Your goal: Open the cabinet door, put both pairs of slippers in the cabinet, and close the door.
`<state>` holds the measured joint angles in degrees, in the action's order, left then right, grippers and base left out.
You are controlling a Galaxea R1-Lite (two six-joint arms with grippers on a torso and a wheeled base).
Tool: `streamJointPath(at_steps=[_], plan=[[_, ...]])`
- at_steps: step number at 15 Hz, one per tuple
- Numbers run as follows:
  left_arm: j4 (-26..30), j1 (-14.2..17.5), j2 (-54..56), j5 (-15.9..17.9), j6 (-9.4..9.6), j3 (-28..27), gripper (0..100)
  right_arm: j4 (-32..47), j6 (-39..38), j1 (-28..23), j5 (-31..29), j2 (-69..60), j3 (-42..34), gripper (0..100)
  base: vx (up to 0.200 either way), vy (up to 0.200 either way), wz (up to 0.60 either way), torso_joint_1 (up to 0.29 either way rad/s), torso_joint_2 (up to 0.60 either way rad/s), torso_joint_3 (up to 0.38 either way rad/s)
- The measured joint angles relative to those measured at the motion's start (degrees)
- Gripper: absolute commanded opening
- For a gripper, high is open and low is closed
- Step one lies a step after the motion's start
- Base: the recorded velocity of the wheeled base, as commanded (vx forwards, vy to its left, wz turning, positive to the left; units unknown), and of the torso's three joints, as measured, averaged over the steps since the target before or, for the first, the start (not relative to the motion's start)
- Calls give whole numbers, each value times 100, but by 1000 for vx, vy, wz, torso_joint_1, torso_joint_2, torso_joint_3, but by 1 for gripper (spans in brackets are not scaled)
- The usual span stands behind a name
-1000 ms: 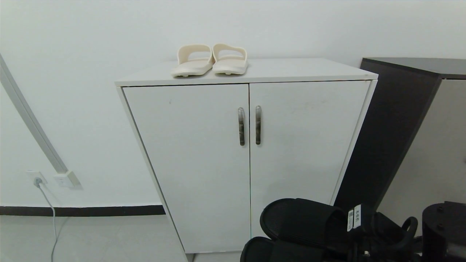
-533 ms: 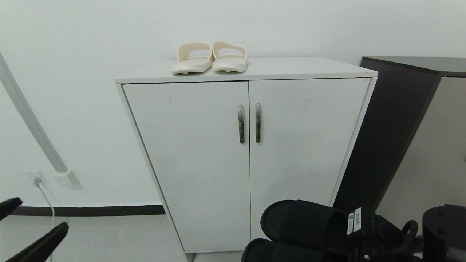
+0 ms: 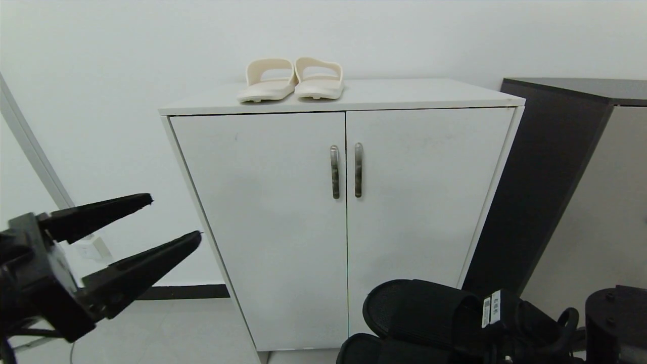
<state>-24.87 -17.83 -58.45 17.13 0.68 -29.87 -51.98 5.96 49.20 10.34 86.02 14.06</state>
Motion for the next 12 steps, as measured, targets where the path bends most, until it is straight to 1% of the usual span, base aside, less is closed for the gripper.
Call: streamJointPath(at_steps=[2, 3, 4, 6, 8, 9, 10, 11, 12], plan=[[-56, -215, -435, 13, -17, -336, 100, -2, -2, -1, 2, -10, -67, 0, 0, 0, 0, 0, 0, 0], [-72, -327, -679, 24, -66, -557, 100, -2, 0, -1, 0, -11, -91, 0, 0, 0, 0, 0, 0, 0], [-69, -495, -948, 28, -130, -825, 100, -10, 0, 0, -5, -21, -107, 0, 0, 0, 0, 0, 0, 0], [-107, -812, -1418, 72, -185, -1246, 100, -13, -2, -6, -13, -35, -118, 0, 0, 0, 0, 0, 0, 0], [-406, -1135, -1897, 176, -216, -1549, 100, -11, -6, -4, -9, -41, -139, 0, 0, 0, 0, 0, 0, 0], [-658, -1278, -2122, 224, -297, -1636, 100, -13, -9, -6, -11, -41, -144, 0, 0, 0, 0, 0, 0, 0], [-948, -1399, -2360, 328, -511, -1724, 100, -18, -9, -9, -11, -41, -144, 0, 0, 0, 0, 0, 0, 0], [-1169, -1480, -2564, 473, -763, -1829, 100, -18, -9, -11, -11, -44, -144, 0, 0, 0, 0, 0, 0, 0], [-1252, -1521, -2754, 668, -948, -1955, 100, -18, -9, -22, -9, -46, -141, 0, 0, 0, 0, 0, 0, 0]])
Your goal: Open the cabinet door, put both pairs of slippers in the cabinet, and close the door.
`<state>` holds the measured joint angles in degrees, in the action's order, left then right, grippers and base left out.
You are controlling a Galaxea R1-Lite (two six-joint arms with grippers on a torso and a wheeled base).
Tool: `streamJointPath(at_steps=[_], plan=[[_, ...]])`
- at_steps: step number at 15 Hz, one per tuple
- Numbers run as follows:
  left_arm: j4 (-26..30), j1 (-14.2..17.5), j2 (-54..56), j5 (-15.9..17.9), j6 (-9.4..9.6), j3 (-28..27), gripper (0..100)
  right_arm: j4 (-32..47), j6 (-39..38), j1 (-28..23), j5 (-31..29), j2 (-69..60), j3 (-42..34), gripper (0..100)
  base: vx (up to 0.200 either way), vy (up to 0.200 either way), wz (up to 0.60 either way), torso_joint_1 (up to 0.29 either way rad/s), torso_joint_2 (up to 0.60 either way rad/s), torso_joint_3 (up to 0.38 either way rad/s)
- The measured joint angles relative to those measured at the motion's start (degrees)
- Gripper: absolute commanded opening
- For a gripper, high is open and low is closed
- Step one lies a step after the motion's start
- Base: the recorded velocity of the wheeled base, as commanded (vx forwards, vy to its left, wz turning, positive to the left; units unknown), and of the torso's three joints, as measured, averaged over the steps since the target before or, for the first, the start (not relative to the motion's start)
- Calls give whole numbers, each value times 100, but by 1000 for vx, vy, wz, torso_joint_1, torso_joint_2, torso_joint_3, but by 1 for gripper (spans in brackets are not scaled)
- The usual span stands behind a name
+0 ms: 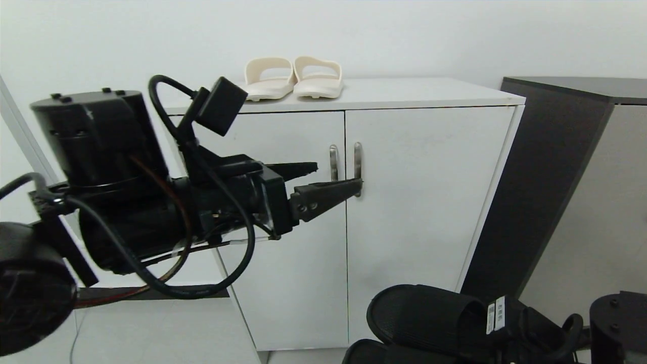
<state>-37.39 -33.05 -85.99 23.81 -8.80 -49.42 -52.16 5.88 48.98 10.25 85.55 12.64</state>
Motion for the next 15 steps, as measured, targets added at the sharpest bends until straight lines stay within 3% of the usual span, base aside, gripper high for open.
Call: streamJointPath(at_steps=[2, 4, 7, 11, 15], plan=[[-62, -30, -350, 444, -323, -347, 100, -2, 0, -4, 0, -5, 4, 0, 0, 0, 0, 0, 0, 0], [-55, -27, -627, 824, -488, -653, 100, 0, 0, -6, 1, -5, 9, 0, 0, 0, 0, 0, 0, 0], [-2, 185, -953, 1286, -1015, -1078, 100, 2, 0, -4, 9, 0, 9, 0, 0, 0, 0, 0, 0, 0], [37, 234, -1376, 1176, -1068, -1395, 100, 5, 4, -6, 1, 13, 2, 0, 0, 0, 0, 0, 0, 0], [521, 235, -1635, 629, -1044, -1705, 100, 7, 6, -4, 0, 37, -2, 0, 0, 0, 0, 0, 0, 0]])
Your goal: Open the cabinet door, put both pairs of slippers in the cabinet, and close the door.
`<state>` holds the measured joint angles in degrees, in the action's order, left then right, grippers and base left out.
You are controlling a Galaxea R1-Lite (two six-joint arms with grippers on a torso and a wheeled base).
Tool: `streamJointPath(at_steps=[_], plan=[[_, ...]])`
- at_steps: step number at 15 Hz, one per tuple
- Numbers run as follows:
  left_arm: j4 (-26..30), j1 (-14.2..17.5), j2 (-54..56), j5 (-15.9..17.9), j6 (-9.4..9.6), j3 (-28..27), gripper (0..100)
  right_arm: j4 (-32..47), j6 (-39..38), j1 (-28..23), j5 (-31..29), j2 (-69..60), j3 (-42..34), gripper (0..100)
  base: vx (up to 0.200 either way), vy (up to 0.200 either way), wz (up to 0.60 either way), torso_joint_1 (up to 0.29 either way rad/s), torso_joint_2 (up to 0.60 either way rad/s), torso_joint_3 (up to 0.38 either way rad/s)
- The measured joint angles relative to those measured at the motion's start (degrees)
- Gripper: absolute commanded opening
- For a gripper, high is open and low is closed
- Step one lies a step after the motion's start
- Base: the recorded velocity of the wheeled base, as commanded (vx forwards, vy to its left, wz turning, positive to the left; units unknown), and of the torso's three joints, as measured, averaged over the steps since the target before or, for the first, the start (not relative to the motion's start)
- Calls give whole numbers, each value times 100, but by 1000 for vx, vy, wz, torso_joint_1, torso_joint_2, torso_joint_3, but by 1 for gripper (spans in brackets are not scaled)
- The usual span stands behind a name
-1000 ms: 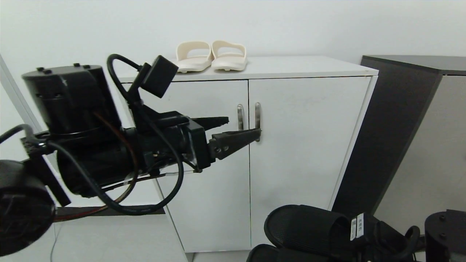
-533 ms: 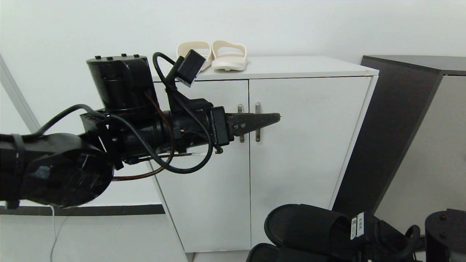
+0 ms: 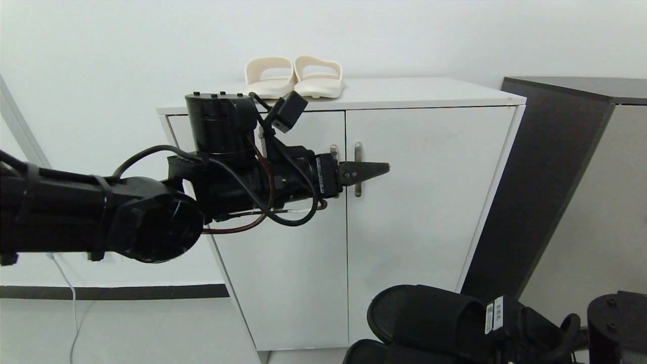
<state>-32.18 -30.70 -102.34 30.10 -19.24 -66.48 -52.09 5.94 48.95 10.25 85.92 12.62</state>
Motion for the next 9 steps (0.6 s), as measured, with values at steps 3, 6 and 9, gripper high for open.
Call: streamJointPath(at_steps=[3, 6, 9], plan=[[255, 0, -184, -519, 17, -428, 100, 0, 2, -2, 0, 33, 0, 0, 0, 0, 0, 0, 0, 0], [268, -15, -343, -607, 20, -618, 100, 6, 0, 0, 1, 46, -5, 0, 0, 0, 0, 0, 0, 0], [268, -39, -501, -602, 20, -741, 100, 9, 2, 6, 6, 55, -5, 0, 0, 0, 0, 0, 0, 0]])
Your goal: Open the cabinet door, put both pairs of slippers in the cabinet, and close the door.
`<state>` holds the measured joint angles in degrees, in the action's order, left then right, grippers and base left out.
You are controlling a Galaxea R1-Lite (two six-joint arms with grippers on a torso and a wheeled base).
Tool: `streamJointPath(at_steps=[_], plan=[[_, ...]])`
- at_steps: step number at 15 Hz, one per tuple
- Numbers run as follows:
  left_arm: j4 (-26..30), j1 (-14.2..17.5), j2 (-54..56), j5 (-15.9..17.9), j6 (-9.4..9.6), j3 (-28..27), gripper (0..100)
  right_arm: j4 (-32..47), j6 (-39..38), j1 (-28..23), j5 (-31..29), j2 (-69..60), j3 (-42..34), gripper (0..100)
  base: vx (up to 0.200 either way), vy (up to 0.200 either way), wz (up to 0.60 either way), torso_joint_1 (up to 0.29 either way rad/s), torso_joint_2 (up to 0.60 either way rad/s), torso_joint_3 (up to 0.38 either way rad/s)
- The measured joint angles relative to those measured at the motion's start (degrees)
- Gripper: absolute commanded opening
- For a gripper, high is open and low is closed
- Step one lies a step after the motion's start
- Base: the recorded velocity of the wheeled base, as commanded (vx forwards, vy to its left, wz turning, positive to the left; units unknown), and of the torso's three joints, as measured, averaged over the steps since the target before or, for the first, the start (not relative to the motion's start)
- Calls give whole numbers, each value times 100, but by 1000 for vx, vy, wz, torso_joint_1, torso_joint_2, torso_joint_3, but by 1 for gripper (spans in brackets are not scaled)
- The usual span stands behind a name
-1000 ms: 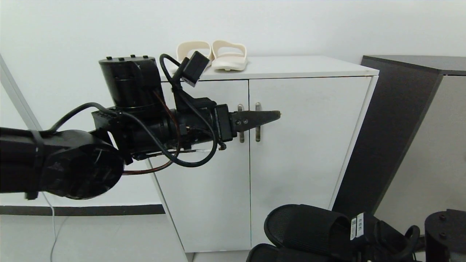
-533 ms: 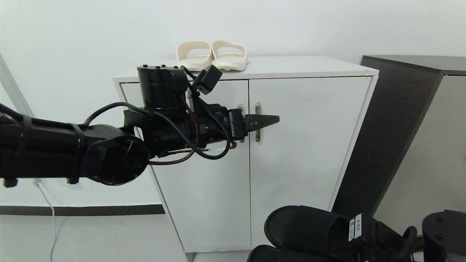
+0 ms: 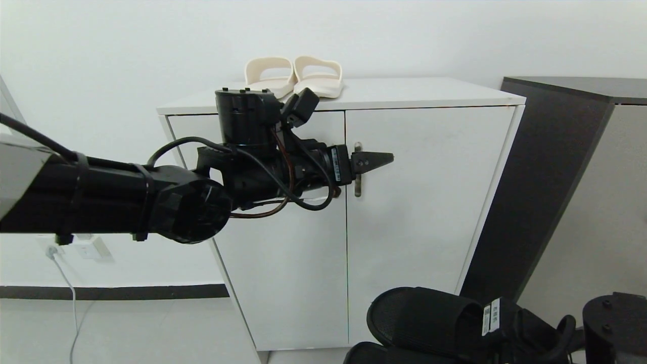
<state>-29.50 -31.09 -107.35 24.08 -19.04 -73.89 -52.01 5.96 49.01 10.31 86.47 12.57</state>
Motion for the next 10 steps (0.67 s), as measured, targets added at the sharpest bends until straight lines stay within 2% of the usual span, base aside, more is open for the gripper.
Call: streamJointPath(at_steps=[5, 6, 10], plan=[[-9, -72, -293, -7, 9, -233, 100, 0, -2, 5, 5, 2, -11, 0, 0, 0, 0, 0, 0, 0], [-13, -110, -323, -7, 9, -255, 0, 0, 0, 5, 5, 2, -12, 0, 0, 0, 0, 0, 0, 0], [0, -146, -338, -79, 9, -218, 0, 0, 104, 16, 17, 0, -63, 0, 0, 0, 0, 0, 0, 0]])
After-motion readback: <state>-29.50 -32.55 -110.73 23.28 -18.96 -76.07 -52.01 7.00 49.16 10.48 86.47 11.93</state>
